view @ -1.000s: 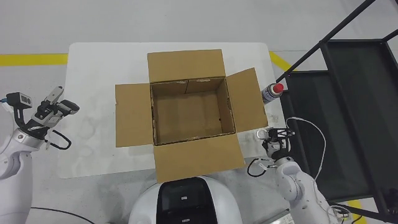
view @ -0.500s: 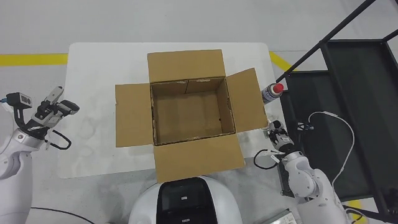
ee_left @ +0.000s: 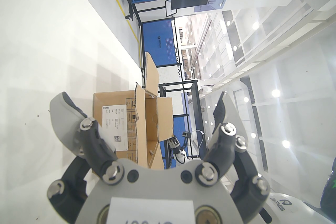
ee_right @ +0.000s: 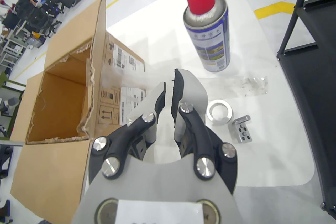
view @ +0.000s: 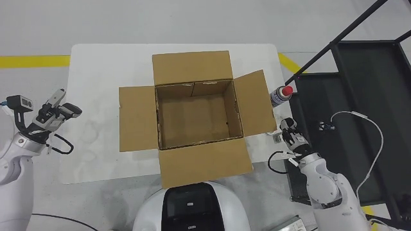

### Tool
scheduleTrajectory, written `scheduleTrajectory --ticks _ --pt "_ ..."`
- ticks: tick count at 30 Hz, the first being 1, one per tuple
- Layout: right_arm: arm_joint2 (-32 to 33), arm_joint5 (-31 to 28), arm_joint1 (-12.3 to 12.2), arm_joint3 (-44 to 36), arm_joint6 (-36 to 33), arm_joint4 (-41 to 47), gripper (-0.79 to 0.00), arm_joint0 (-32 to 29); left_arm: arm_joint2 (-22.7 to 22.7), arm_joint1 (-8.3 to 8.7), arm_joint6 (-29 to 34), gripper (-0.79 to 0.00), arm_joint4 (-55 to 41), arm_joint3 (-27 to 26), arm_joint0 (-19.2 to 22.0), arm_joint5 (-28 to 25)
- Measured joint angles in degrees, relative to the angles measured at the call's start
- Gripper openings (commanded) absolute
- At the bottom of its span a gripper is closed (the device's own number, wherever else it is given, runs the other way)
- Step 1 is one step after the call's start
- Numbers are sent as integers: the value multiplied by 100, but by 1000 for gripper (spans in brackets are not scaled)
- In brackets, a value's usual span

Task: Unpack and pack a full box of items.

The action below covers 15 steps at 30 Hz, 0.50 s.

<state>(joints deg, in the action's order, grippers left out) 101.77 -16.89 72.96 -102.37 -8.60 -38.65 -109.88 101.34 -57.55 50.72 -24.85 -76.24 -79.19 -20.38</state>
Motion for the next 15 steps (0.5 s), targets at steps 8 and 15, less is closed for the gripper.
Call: scheduleTrajectory --ticks 8,15 --pt "-10 -373 -31 248 331 -630 -745 -26 0 0 0 0 0 0 0 0" --pt "-253 -476 -100 385 450 -2384 -419 128 0 0 0 0 0 0 0 0"
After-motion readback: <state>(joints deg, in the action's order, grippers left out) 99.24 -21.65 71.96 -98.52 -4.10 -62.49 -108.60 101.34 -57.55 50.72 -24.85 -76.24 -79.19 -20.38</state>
